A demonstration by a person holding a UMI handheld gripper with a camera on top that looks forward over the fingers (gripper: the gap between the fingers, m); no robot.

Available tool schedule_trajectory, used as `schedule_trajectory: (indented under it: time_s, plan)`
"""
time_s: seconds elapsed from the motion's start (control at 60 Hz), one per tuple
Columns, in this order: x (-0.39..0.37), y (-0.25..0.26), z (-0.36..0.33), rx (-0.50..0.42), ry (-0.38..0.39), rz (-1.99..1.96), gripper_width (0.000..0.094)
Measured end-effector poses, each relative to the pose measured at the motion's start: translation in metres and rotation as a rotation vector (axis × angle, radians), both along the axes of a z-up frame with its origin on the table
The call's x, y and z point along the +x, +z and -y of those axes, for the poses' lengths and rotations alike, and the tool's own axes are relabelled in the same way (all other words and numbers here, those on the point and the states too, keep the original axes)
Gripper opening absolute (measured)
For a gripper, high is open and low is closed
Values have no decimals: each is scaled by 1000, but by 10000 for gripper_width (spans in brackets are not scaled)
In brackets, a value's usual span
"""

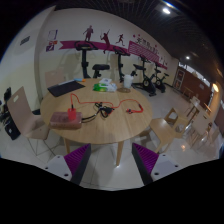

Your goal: Unplug charger

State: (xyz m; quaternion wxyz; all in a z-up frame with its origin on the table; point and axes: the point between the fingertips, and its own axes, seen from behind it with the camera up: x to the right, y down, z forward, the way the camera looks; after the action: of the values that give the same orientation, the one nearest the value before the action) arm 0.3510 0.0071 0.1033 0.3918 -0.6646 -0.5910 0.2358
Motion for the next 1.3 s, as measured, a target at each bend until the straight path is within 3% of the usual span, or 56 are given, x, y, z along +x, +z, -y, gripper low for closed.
schedule_trajectory:
  time_s: [0.567, 0.917, 1.3]
  plan:
    - [-70, -11, 140, -82, 220, -92, 861]
    - [-172, -46, 148, -172, 188, -152, 860]
    - [-249, -77, 151, -152, 240, -198, 842]
